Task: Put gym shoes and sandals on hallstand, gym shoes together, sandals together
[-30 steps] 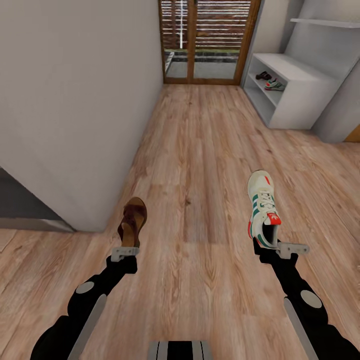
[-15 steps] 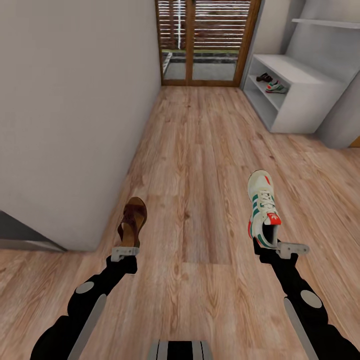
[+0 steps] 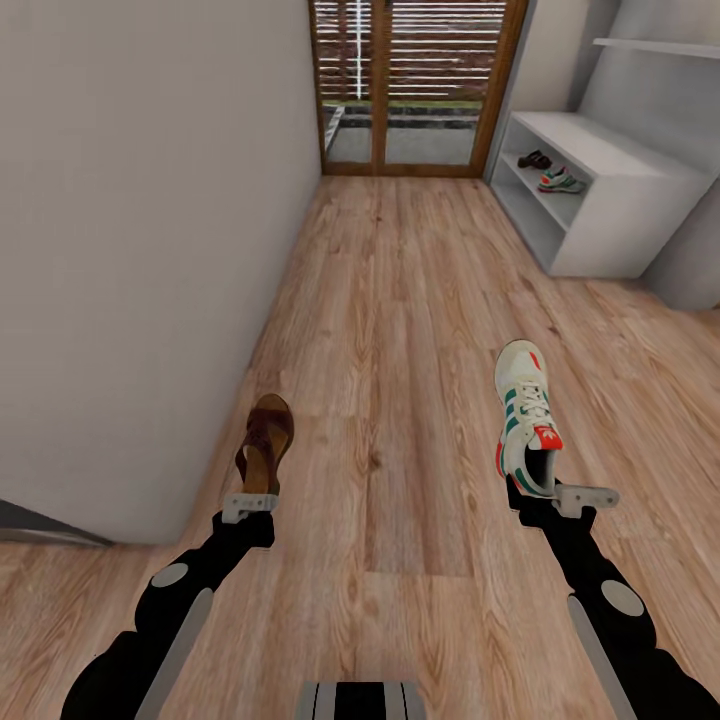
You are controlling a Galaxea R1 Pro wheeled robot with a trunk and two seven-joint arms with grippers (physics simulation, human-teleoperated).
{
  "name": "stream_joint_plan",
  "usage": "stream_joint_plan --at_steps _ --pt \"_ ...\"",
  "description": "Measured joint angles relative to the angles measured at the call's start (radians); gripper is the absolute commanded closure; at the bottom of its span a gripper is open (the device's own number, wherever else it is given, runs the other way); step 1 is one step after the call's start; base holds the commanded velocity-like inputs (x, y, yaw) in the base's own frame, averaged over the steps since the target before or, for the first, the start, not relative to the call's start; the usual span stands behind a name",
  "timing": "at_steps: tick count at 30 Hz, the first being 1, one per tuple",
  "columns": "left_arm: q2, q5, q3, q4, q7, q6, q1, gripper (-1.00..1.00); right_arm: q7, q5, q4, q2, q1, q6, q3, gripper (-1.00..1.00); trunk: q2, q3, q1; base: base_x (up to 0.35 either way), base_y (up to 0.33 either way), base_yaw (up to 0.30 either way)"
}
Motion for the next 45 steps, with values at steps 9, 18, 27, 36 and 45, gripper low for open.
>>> stream_joint_plan --at_steps 9,18,27,36,45 --pt "0.0 0.0 0.0 0.0 0.0 0.0 0.0 1.0 0.0 0.0 0.0 0.0 0.0 0.0 0.0 1.0 0.0 0.0 0.0 0.333 0.0 0.0" --pt "0.0 0.0 0.0 0.001 0.0 0.0 0.0 1.0 0.0 0.0 0.0 0.0 0.0 0.0 0.0 1.0 0.0 0.0 0.0 0.333 0.0 0.0" --pt "0.0 0.0 0.0 0.001 0.0 0.0 0.0 1.0 0.0 0.0 0.0 0.0 0.0 0.0 0.0 1.0 0.0 0.0 0.0 0.333 0.0 0.0" --pt "0.0 0.0 0.0 0.001 0.0 0.0 0.0 1.0 0.0 0.0 0.0 0.0 0.0 0.0 0.0 1.0 0.0 0.0 0.0 0.333 0.0 0.0" --pt "0.0 0.0 0.0 0.001 0.0 0.0 0.0 1.0 0.0 0.0 0.0 0.0 0.0 0.0 0.0 1.0 0.0 0.0 0.0 0.333 0.0 0.0"
